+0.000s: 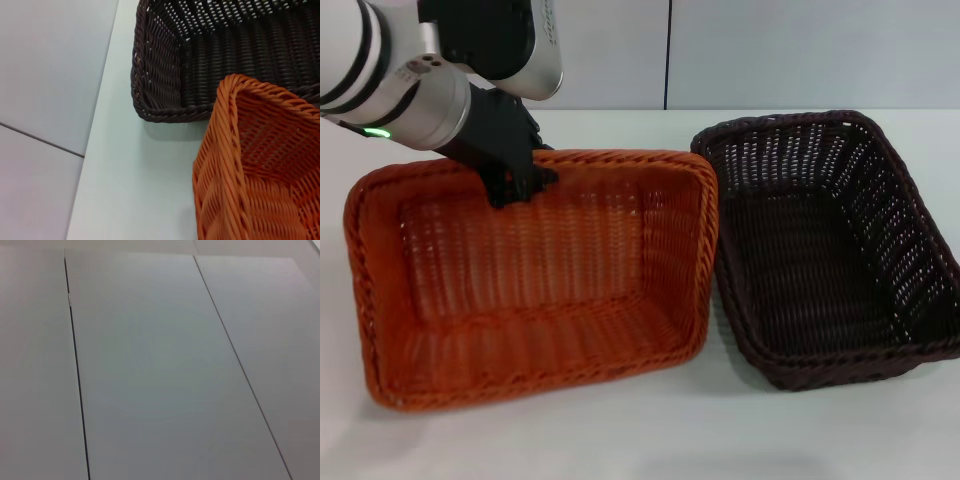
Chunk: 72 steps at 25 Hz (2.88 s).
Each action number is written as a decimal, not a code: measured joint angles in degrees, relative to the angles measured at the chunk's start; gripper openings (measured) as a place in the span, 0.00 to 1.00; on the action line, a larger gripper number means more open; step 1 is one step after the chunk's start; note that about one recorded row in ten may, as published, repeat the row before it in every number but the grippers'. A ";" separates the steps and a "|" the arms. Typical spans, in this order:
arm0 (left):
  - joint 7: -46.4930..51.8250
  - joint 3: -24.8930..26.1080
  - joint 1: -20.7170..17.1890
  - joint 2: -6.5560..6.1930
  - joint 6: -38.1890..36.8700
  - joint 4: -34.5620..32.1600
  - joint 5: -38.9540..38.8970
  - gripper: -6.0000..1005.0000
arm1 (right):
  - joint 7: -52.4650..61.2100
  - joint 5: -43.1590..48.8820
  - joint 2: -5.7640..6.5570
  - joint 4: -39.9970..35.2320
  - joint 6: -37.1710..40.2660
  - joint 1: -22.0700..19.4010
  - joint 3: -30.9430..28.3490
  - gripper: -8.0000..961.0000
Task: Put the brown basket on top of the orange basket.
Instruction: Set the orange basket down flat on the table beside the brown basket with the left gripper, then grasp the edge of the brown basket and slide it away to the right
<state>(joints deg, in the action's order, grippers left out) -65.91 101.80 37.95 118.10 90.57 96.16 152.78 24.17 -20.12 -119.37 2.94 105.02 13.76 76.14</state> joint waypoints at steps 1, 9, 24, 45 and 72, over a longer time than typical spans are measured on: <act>-0.38 -0.05 0.18 -0.03 -0.82 -0.83 0.05 0.27 | 0.00 0.00 0.03 -0.06 0.00 0.12 -0.02 0.77; -2.65 -0.42 2.16 -0.03 -6.52 -6.10 -0.21 0.32 | 0.00 0.00 0.10 -0.18 0.02 0.22 -0.03 0.77; -0.07 -0.75 0.76 0.17 -22.36 -5.60 0.37 0.69 | 0.00 -0.04 0.11 -0.14 0.40 -0.19 -0.04 0.77; 64.90 -18.69 -26.78 0.24 -163.94 -68.05 1.45 0.78 | -0.27 6.33 -0.10 -4.73 1.70 1.63 0.58 0.77; 70.17 -17.63 -27.29 0.65 -165.11 -84.32 -3.06 0.78 | 109.51 135.05 4.68 -80.79 -37.43 16.76 -12.54 0.77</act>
<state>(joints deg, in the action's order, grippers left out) 4.27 84.16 10.66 118.76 -74.54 11.84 149.72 133.67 114.93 -114.69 -77.85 67.59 30.52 63.61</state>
